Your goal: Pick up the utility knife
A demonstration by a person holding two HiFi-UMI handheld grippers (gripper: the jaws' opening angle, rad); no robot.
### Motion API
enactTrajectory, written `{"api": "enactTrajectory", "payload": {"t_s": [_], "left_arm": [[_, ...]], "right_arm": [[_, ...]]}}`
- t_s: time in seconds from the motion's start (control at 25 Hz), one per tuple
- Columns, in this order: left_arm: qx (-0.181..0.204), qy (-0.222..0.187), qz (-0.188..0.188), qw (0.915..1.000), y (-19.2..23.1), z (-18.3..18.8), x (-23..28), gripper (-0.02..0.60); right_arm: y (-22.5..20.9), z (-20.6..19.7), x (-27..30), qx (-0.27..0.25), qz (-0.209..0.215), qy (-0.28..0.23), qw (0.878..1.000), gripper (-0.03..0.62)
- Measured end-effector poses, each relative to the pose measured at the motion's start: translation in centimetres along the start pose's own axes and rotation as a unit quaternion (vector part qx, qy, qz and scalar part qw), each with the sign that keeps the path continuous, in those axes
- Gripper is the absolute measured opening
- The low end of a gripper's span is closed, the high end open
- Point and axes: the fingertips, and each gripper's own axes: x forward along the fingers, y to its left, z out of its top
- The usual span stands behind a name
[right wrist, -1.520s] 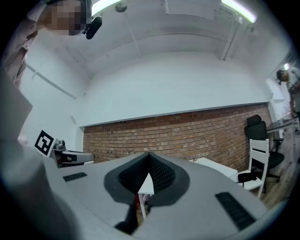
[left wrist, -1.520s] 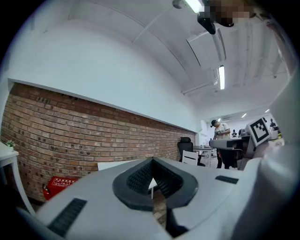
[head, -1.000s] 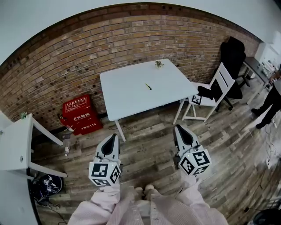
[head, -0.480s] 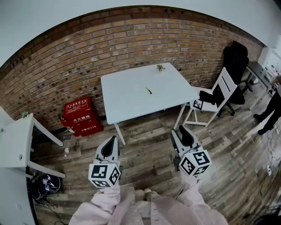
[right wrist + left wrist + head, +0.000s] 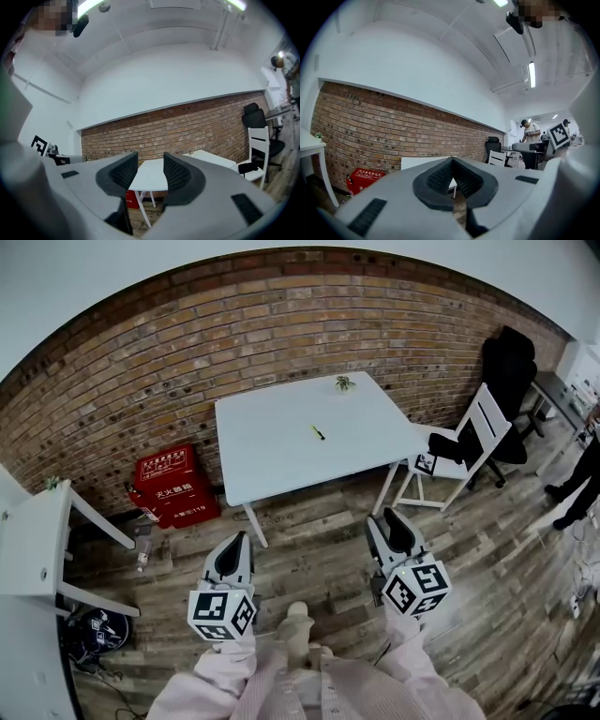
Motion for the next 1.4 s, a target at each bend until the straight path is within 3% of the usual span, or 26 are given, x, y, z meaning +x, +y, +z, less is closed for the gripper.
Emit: {"api": "enactTrajectory", "payload": {"t_s": [0.44, 1.4], "left_arm": [[-0.019, 0.012, 0.001, 0.9997, 1.7, -1.2, 5.7, -0.008], [-0.05, 0.049, -0.023, 0.9973, 9.6, -1.7, 25.5, -0.008]], "right_arm": [[-2.9, -1.2, 5.0, 0.01, 0.003, 0.018, 1.0, 0.153], [-9.7, -4.4, 24.7, 0.033, 0.009, 0.087, 0.996, 0.153]]}}
